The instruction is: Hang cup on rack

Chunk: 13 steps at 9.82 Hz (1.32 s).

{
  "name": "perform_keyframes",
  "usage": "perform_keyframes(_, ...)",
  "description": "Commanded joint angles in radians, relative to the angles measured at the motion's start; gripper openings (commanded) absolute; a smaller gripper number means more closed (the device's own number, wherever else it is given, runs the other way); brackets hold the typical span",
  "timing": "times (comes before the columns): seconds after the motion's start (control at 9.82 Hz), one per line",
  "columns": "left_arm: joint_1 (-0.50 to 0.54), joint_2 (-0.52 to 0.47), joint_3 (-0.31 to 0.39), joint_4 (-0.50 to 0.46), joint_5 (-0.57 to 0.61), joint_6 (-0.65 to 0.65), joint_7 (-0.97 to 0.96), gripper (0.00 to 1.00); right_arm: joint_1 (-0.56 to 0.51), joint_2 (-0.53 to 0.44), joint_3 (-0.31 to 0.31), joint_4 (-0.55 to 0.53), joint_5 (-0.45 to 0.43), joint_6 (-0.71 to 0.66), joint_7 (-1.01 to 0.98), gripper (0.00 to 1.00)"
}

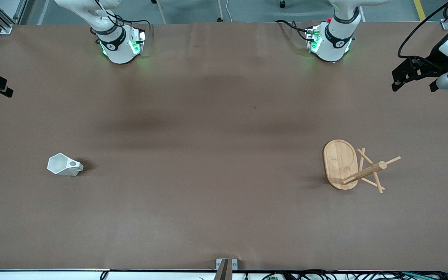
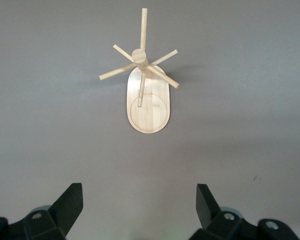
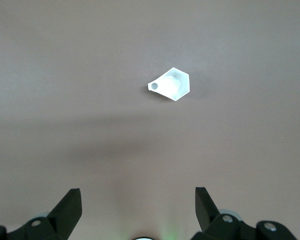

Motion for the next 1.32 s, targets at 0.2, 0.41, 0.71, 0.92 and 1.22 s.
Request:
perform_keyframes(0.2, -0.001, 0.02, -0.005, -0.001, 0.016, -0.017, 0.01, 1.0, 0.013, -0.007, 0.0, -0.007, 0.009, 0.002, -0.002, 1.0)
perform_keyframes(0.41, 0.005, 0.02, -0.003, -0.001, 0.014, -0.017, 0.012, 1.0, 0.016, -0.005, 0.0, -0.008, 0.009, 0.002, -0.003, 1.0)
perform_keyframes(0.71, 0.005, 0.02, -0.002, -0.001, 0.008, -0.017, 0.016, 1.0, 0.007, 0.022, -0.009, -0.031, 0.009, 0.045, -0.128, 0.99)
perform_keyframes(0.92, -0.001, 0.02, -0.002, 0.001, 0.01, -0.017, 0.012, 1.0, 0.005, 0.024, -0.035, -0.141, 0.009, 0.164, -0.178, 0.98)
perform_keyframes(1.22, 0.002, 0.02, -0.003, 0.002, 0.007, -0.017, 0.016, 1.0, 0.005, 0.031, -0.057, -0.336, 0.009, 0.402, -0.194, 1.0)
